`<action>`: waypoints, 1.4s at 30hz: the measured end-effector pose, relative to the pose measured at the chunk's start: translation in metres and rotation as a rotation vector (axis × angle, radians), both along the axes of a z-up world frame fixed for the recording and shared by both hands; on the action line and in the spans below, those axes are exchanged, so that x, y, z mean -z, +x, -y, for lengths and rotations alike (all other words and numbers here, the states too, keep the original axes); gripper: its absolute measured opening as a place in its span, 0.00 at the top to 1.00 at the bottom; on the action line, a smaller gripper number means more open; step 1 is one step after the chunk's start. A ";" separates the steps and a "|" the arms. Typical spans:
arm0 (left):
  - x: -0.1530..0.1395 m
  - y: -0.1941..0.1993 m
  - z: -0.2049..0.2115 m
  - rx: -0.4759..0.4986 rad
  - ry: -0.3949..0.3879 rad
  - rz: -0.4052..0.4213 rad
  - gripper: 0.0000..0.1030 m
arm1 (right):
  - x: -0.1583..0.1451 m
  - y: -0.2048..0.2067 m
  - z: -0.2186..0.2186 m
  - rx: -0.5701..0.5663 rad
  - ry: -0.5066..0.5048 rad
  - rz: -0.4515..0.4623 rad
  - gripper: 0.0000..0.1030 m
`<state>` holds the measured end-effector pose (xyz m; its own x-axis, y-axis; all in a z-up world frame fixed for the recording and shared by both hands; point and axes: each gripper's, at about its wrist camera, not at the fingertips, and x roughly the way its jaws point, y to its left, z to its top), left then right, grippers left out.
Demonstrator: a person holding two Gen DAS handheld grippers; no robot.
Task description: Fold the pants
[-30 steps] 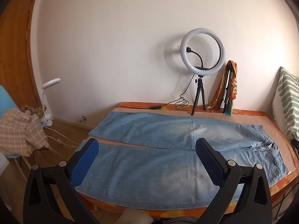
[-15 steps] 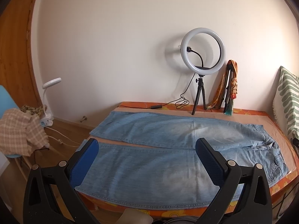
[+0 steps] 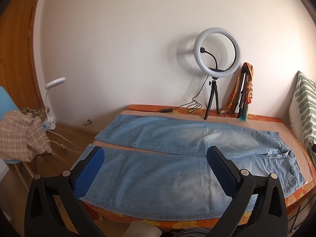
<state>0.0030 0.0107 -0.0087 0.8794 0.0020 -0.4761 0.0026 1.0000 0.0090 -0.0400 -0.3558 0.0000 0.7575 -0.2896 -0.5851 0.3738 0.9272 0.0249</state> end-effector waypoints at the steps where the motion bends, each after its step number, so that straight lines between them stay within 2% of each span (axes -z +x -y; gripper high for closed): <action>1: 0.000 0.001 -0.001 -0.001 -0.001 -0.001 0.00 | -0.001 0.000 0.000 0.000 -0.002 0.001 0.00; 22: 0.000 0.007 -0.007 -0.012 0.010 -0.007 0.00 | -0.005 0.007 -0.007 -0.025 -0.018 0.012 0.00; 42: 0.004 0.040 -0.007 -0.038 0.074 -0.004 0.00 | -0.003 0.063 -0.020 -0.149 -0.050 -0.009 0.00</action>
<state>0.0430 0.0173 -0.0128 0.8763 0.0702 -0.4765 -0.0349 0.9960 0.0826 0.0230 -0.3354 0.0025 0.7887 -0.2034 -0.5801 0.2322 0.9723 -0.0252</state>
